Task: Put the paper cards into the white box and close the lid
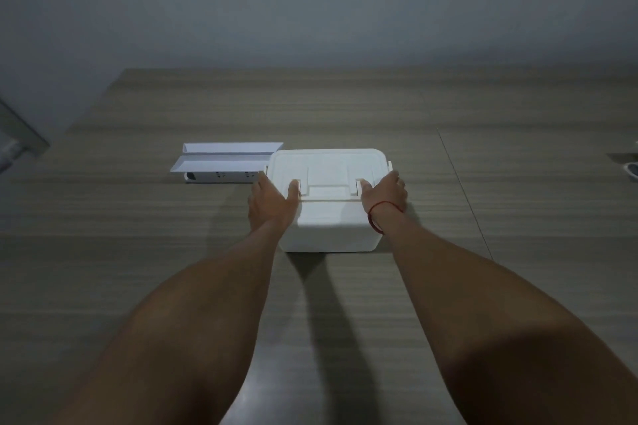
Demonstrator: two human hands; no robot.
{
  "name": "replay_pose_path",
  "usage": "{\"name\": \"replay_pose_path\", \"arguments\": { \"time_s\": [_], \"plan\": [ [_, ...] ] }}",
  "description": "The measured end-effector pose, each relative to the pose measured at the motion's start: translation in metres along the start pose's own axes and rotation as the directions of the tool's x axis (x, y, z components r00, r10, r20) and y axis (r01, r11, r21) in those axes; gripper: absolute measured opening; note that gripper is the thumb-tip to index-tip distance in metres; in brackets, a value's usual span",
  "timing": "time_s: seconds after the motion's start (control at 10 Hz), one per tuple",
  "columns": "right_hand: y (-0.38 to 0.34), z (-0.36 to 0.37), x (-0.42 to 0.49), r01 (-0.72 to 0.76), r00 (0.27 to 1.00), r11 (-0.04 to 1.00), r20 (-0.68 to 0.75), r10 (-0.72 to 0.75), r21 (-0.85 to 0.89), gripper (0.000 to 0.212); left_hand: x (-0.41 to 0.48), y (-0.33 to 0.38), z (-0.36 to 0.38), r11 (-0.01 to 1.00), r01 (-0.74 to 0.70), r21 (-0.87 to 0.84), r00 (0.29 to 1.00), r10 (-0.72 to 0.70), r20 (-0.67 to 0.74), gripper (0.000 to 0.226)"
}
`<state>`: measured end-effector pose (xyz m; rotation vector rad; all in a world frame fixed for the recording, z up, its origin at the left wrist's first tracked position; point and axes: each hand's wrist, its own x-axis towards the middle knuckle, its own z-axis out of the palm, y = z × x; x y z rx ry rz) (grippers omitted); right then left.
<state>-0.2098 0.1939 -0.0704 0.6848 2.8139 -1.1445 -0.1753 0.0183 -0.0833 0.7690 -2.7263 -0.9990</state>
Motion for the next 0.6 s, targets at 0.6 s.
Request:
{"name": "replay_pose_path", "arguments": {
  "time_s": [0.6],
  "plan": [
    [0.083, -0.011, -0.123, 0.389, 0.92, 0.899, 0.141, -0.367, -0.199, 0.062, -0.131, -0.051, 0.0, 0.9, -0.381, 0.211, 0.924, 0.362, 0.125, 0.067]
  ]
}}
